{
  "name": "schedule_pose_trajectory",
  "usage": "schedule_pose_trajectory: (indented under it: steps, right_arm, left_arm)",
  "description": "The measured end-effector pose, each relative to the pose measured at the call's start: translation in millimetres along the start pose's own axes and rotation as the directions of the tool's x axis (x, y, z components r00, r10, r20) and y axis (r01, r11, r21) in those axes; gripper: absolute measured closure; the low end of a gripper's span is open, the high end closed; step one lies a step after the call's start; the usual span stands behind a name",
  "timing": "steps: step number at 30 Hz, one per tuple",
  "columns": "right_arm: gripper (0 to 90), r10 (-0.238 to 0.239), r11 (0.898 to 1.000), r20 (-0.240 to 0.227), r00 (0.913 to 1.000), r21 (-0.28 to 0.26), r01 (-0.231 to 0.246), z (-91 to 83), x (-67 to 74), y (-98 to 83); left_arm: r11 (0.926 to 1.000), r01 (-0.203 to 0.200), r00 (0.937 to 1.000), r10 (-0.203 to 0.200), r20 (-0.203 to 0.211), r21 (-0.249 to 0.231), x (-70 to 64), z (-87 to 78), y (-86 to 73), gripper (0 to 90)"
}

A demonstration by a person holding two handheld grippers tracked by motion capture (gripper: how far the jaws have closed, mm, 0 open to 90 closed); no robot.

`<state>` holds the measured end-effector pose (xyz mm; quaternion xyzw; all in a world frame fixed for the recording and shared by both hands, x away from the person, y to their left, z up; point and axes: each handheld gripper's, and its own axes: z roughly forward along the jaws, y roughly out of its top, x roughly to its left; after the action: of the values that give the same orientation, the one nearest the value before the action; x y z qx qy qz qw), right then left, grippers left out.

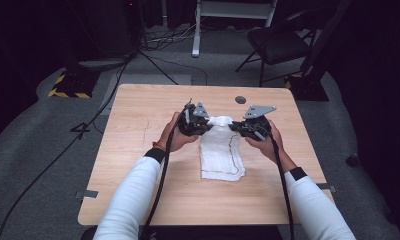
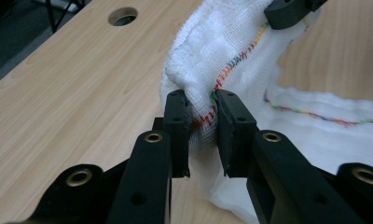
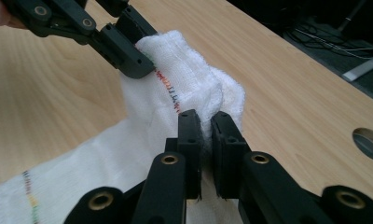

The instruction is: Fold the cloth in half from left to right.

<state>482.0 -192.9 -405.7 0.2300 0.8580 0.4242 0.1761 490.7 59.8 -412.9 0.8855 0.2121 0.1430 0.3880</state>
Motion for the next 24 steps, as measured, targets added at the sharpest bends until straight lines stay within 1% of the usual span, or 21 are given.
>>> schedule_pose_trajectory:
  steps: [2,5,8,9,10,12,13,15,18,20,21,24]
  right_arm:
    - [83.6,-0.001,1.000,-0.023,0.9997,-0.004,0.001,-2.8,3.4,-3.0]
    - [83.5,-0.017,1.000,-0.041,0.9990,-0.002,0.017,-6.8,9.8,-7.2]
    - [83.5,-0.021,1.000,-0.069,0.9974,-0.011,0.020,-11.3,15.0,-12.4]
    - [83.4,-0.025,1.000,-0.089,0.9957,-0.016,0.023,-13.3,17.4,-14.8]
    - [83.4,-0.028,1.000,-0.095,0.9951,-0.016,0.026,-14.3,18.9,-16.2]
    - [83.1,-0.033,0.999,-0.110,0.9934,-0.013,0.032,-16.4,23.2,-20.4]
    - [83.0,-0.035,0.999,-0.120,0.9922,-0.011,0.034,-17.0,25.0,-22.5]
    - [82.7,-0.044,0.999,-0.130,0.9905,-0.002,0.044,-17.2,28.4,-26.2]
    - [82.3,-0.059,0.998,-0.143,0.9879,0.004,0.060,-18.9,33.7,-32.1]
    - [81.4,-0.050,0.999,-0.153,0.9869,0.004,0.052,-19.1,35.6,-35.3]
    - [81.1,-0.053,0.998,-0.167,0.9845,0.009,0.055,-19.2,37.3,-37.4]
    - [79.6,-0.055,0.998,-0.187,0.9808,0.020,0.060,-18.5,41.9,-42.1]
  left_arm:
    - [0.9999,-0.002,0.9999,0.002,0.011,-0.011,-4.4,-2.2,-3.4,75.5]
    - [0.9996,-0.019,0.9993,0.020,0.032,-0.022,-12.0,-6.8,-7.9,75.2]
    - [0.9992,-0.025,0.9983,0.027,0.052,-0.031,-18.6,-10.8,-13.8,74.8]
    - [0.9991,-0.029,0.9980,0.031,0.055,-0.031,-20.2,-11.5,-15.2,74.7]
    - [0.9988,-0.037,0.9971,0.039,0.065,-0.033,-22.9,-12.4,-17.8,74.5]
    - [0.9980,-0.061,0.9958,0.062,0.068,-0.016,-27.0,-12.4,-21.1,74.0]
    - [0.9978,-0.063,0.9956,0.064,0.068,-0.017,-28.3,-12.1,-22.5,73.6]
    - [0.9982,-0.057,0.9949,0.059,0.082,-0.020,-31.4,-11.6,-26.3,72.2]
    - [0.9977,-0.066,0.9931,0.067,0.096,-0.018,-37.3,-11.4,-31.9,71.8]
    - [0.9977,-0.063,0.9924,0.066,0.104,-0.026,-40.3,-12.2,-35.4,71.4]
    - [0.9980,-0.057,0.9925,0.060,0.107,-0.024,-41.8,-12.6,-37.2,71.4]
    - [0.9981,-0.059,0.9919,0.060,0.112,-0.015,-45.6,-12.2,-42.8,71.6]
